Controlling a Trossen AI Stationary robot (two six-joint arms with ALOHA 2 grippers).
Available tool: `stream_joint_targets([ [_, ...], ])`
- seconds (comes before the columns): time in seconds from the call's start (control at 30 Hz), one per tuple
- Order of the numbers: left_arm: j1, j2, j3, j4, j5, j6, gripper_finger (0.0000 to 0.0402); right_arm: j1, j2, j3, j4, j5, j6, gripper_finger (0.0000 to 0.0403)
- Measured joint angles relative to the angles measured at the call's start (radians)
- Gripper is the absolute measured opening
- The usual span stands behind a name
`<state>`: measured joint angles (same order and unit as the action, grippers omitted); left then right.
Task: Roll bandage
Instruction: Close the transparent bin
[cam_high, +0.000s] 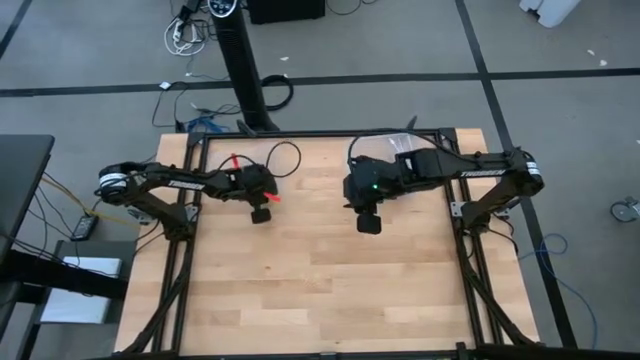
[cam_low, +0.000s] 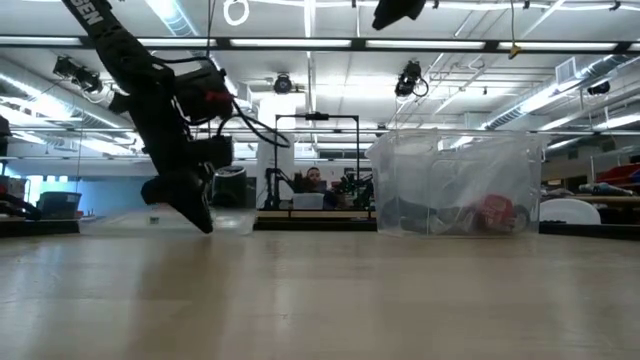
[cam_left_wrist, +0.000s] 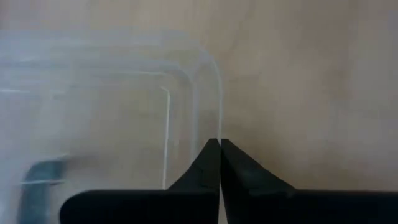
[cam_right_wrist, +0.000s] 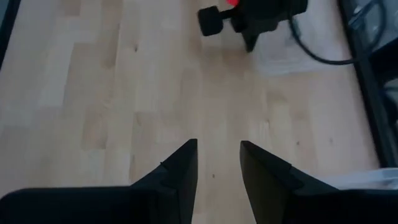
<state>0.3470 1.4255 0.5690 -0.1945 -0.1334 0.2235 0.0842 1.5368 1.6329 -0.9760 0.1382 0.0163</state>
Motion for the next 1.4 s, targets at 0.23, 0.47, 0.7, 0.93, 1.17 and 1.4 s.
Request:
stream_joint_targets([
  [0.23,-0.036,-0.170,0.042,0.010,0.043,-0.073,0.0002,0.097,-0.058,0.000,0.007,0.142,0.030,0.0123],
  [0.47,-0.085,-0.362,0.100,0.018,0.045,-0.119,0.0001,0.199,-0.120,-0.014,0.039,0.308,0.100,0.0123],
  [0.7,-0.145,-0.539,0.152,0.087,0.042,-0.145,0.0001,0.222,-0.164,-0.220,0.307,0.472,0.112,0.0123],
  [0.93,-0.217,-0.612,0.159,0.221,0.093,-0.157,0.0000,0.178,-0.188,-0.573,1.030,0.411,-0.087,0.0123],
  [1.17,-0.291,-0.614,0.157,0.315,0.130,-0.151,0.0000,0.073,-0.104,-0.777,1.655,0.347,-0.249,0.0123],
  [1.4,-0.355,-0.613,0.157,0.413,0.132,-0.149,0.0000,-0.042,-0.004,-0.758,1.771,0.187,-0.148,0.0130],
])
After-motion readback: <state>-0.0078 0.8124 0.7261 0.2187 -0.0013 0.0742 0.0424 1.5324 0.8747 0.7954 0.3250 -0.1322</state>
